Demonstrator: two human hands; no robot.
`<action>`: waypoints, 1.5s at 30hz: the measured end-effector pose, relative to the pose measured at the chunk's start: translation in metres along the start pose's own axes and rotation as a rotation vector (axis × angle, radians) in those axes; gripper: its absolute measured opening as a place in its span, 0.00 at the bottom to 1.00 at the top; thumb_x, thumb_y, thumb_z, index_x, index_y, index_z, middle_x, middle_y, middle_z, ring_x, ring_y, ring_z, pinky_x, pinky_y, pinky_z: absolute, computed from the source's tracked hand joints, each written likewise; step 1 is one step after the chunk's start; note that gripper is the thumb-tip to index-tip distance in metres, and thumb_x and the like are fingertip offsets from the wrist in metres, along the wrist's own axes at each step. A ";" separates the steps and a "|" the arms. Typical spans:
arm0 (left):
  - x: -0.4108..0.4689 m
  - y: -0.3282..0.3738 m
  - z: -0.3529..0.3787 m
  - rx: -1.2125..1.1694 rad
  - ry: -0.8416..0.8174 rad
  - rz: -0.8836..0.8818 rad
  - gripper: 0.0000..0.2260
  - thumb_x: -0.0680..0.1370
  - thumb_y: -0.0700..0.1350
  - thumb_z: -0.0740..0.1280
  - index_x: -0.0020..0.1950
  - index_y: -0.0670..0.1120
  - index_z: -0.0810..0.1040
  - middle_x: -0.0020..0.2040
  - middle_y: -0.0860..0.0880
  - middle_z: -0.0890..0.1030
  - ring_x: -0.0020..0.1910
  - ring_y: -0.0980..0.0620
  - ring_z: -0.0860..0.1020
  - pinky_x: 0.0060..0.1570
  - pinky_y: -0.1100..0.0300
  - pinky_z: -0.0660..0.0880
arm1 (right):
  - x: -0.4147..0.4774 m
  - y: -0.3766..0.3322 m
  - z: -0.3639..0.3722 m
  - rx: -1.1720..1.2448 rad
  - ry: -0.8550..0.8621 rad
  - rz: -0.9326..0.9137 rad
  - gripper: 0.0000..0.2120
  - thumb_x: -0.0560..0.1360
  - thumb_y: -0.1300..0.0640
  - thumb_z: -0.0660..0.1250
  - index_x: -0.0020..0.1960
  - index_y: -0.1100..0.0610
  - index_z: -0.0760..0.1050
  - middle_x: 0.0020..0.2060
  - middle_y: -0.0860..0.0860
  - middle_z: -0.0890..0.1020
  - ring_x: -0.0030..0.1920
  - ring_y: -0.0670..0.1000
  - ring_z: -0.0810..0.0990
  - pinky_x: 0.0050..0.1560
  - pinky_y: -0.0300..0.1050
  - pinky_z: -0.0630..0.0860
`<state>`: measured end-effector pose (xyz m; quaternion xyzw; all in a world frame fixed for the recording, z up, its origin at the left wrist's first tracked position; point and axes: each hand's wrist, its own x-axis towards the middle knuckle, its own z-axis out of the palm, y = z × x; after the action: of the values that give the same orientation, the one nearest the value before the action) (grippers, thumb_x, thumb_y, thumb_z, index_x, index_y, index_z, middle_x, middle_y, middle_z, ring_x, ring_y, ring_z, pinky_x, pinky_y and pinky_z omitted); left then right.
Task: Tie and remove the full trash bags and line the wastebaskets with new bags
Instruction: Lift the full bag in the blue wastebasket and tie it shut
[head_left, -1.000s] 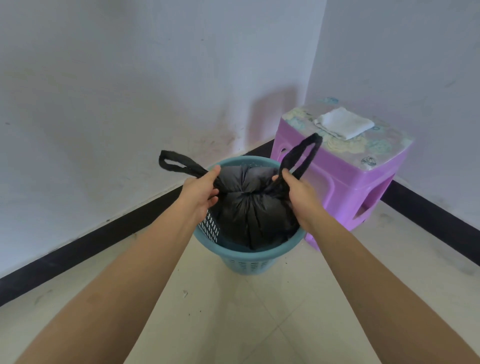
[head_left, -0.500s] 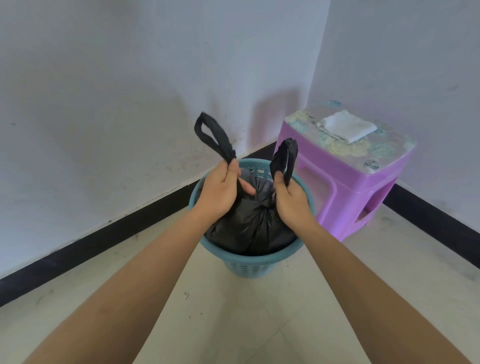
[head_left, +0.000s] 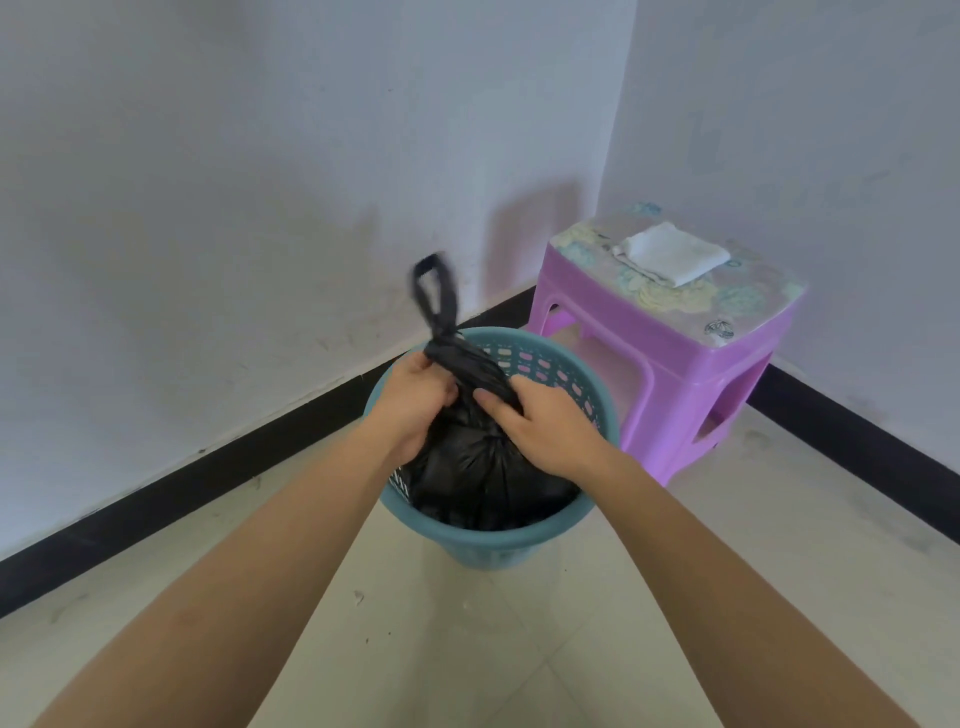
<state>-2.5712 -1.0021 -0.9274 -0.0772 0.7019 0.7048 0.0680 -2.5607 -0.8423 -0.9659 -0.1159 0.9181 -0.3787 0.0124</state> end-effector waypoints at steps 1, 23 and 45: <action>0.003 0.000 -0.002 -0.082 0.018 -0.026 0.14 0.82 0.37 0.57 0.38 0.46 0.74 0.24 0.53 0.66 0.28 0.54 0.63 0.30 0.64 0.64 | 0.000 0.000 0.000 0.021 -0.013 0.003 0.21 0.77 0.33 0.58 0.50 0.51 0.76 0.42 0.46 0.82 0.45 0.49 0.79 0.49 0.49 0.76; 0.015 0.009 -0.034 -0.570 -0.128 -0.076 0.08 0.75 0.45 0.62 0.37 0.46 0.72 0.34 0.49 0.67 0.32 0.53 0.59 0.36 0.61 0.61 | 0.000 0.009 0.006 0.412 -0.055 0.036 0.07 0.79 0.47 0.67 0.53 0.47 0.82 0.47 0.45 0.85 0.51 0.44 0.82 0.58 0.44 0.76; 0.011 0.004 -0.030 -0.258 -0.024 -0.113 0.20 0.83 0.58 0.56 0.51 0.45 0.79 0.24 0.53 0.60 0.24 0.57 0.58 0.24 0.67 0.63 | -0.001 -0.007 0.016 0.055 -0.001 -0.033 0.17 0.73 0.32 0.64 0.48 0.44 0.79 0.38 0.45 0.77 0.42 0.45 0.76 0.45 0.47 0.75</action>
<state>-2.5821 -1.0325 -0.9262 -0.1163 0.5992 0.7851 0.1054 -2.5564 -0.8577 -0.9729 -0.1310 0.9053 -0.4040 0.0098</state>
